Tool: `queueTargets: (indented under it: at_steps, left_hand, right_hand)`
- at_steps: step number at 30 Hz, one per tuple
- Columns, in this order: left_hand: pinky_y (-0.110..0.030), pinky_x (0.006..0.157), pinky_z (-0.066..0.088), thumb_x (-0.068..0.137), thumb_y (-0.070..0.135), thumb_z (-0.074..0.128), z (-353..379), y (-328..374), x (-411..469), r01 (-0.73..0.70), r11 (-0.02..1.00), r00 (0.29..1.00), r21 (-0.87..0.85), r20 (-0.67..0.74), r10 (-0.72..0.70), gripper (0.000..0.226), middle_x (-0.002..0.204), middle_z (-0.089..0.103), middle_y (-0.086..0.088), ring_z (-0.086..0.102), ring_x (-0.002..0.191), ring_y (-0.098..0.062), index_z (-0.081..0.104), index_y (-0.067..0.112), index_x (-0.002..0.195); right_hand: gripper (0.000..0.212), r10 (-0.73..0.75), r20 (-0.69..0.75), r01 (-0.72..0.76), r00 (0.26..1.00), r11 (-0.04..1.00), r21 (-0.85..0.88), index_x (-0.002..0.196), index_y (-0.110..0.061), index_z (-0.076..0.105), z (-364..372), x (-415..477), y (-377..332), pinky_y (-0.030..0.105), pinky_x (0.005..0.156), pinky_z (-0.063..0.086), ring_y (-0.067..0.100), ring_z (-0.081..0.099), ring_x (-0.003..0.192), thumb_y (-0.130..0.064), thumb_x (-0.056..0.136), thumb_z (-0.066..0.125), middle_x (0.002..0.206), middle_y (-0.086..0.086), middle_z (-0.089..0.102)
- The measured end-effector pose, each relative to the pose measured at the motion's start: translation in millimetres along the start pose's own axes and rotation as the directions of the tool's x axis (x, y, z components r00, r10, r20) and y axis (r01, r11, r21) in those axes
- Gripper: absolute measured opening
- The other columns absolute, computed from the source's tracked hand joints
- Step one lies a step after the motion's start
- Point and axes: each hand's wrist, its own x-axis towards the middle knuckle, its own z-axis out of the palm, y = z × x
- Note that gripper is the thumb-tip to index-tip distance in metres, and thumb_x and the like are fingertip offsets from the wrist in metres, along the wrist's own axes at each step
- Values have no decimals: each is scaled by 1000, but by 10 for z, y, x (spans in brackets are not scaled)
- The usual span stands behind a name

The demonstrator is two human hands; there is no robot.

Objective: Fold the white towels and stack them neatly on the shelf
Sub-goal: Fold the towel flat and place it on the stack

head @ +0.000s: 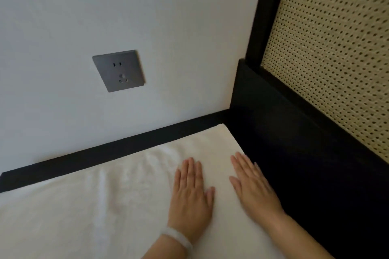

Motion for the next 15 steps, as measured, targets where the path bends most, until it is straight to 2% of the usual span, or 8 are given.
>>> queueTargets:
  at_steps: [2, 3, 5, 7, 9, 10, 12, 15]
  left_hand:
    - [-47, 113, 17, 96, 45, 30, -32, 9, 13, -17, 1000, 1000, 15, 9, 17, 63, 154, 34, -17, 30, 143, -35, 39, 12, 148]
    - [-48, 112, 17, 96, 45, 29, -36, 14, 21, -21, 1000, 999, 17, 24, 21, 61, 154, 35, -16, 31, 142, -37, 40, 15, 148]
    - [-50, 110, 17, 96, 46, 29, -60, 19, 34, -9, 1000, 999, 22, 40, 8, 59, 152, 40, -14, 35, 140, -39, 43, 19, 147]
    - [-52, 108, 17, 95, 49, 29, -92, 93, -9, -49, 998, 998, 35, 32, 48, 61, 151, 42, -12, 37, 138, -40, 43, 20, 147]
    - [-52, 107, 18, 96, 52, 30, -129, 300, -128, -190, 981, 981, 34, 43, 188, 62, 153, 39, -9, 36, 140, -37, 41, 21, 148]
    - [-52, 107, 18, 96, 54, 31, -139, 438, -215, -271, 962, 961, 24, 60, 269, 62, 154, 37, -8, 33, 141, -35, 39, 22, 149]
    - [-55, 108, 18, 96, 56, 32, -123, 696, -379, -367, 930, 926, -1, 91, 365, 63, 157, 32, -6, 30, 143, -34, 36, 25, 150]
    - [-60, 110, 16, 96, 57, 31, -66, 816, -444, -348, 937, 931, 6, 118, 345, 63, 158, 29, -3, 24, 146, -35, 32, 29, 152]
  right_hand:
    - [97, 44, -12, -44, 999, 999, 29, 156, -15, 13, -43, -135, 246, 23, 119, -8, 3, 1, 146, -66, 83, -27, 163, -3, 11]
    - [105, 64, 10, -64, 998, 996, 55, 156, -17, 7, -64, -231, 340, 22, 119, -10, 1, -5, 145, -68, 75, -35, 163, -5, 5]
    - [111, 115, 38, -119, 993, 986, 121, 156, -20, 9, -123, -466, 460, 19, 120, -4, -1, -5, 146, -71, 69, -38, 161, -13, 2]
    - [95, 158, 22, -160, 987, 973, 165, 155, -23, 16, -189, -758, 495, 18, 119, 3, 0, 2, 147, -71, 82, -20, 156, -19, 4]
    - [56, 223, -37, -209, 974, 951, 227, 152, -24, 31, -303, -1063, 441, 22, 120, 14, 1, 16, 145, -48, 103, 18, 158, -15, 20]
    - [46, 268, -78, -237, 960, 930, 280, 147, -23, 41, -370, -1202, 397, 23, 117, 23, 1, 26, 140, -37, 104, 34, 152, -14, 34]
    - [32, 365, -99, -319, 926, 894, 316, 131, -27, 54, -471, -1451, 327, 21, 102, 38, 0, 39, 120, -33, 100, 48, 128, -16, 48]
    - [7, 547, 121, -548, 828, 744, 382, 101, -31, 59, -535, -1676, 311, 23, 80, 48, 2, 52, 91, -36, 96, 56, 102, -13, 52]
